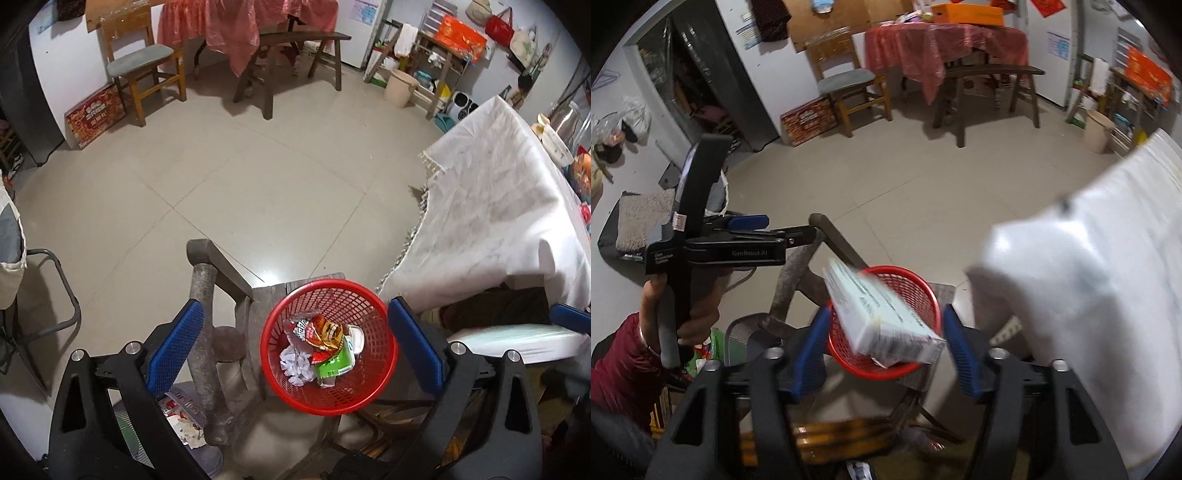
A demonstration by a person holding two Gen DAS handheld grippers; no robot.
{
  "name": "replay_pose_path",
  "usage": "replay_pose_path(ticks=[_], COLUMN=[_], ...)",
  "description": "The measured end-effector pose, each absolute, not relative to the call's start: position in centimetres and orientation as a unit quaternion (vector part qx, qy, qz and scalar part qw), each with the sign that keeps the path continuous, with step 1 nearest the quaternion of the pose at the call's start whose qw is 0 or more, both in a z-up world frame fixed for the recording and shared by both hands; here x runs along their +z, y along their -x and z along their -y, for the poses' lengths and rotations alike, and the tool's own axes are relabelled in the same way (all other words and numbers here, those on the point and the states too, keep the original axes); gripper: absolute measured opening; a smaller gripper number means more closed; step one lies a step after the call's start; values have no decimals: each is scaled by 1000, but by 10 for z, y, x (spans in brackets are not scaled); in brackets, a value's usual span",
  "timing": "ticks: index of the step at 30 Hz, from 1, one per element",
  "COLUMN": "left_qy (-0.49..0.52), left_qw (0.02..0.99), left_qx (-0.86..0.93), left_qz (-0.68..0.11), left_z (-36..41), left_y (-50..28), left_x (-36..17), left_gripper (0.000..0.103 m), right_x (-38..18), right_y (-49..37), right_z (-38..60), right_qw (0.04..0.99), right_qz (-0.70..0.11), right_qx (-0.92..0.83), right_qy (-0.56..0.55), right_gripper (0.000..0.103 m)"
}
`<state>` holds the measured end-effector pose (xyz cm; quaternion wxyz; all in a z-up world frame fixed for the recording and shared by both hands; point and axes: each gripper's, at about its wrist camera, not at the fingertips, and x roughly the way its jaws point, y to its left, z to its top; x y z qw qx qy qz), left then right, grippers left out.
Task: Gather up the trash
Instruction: 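Open the right tool to drop the white box into the wastebasket, then move both open tools back toward the yellow and blue items on the table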
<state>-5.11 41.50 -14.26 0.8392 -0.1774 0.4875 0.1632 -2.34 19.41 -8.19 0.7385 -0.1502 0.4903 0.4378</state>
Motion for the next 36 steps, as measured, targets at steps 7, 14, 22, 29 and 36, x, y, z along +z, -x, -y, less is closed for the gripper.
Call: replay_pose_path(ticks=[7,14,22,29,36], left_qy=[154,139,117,90,58], left_qw=[849,853,865,875,886], left_qx=[165,148,125,97,62], left_qz=[-478,-480,-472,-465,-456], left_z=[-401,-380,-348,-309,-259], left_y=[50,42,36,29,18], left_x=[-131,-125,-110,-94,-80], left_gripper=[96,96,96,96,96], right_x=[-73,-68,-56,-48,-47], right_y=[20,18,18,12,3], right_z=[-174,-140,-96,-56,-1], right_qw=[758,777,803,824,851], right_qz=[-480,-472,-453,-438,-421], right_qx=[422,399,376,354,313], right_qy=[134,121,90,57,25], right_gripper=[83,83,88,93,93])
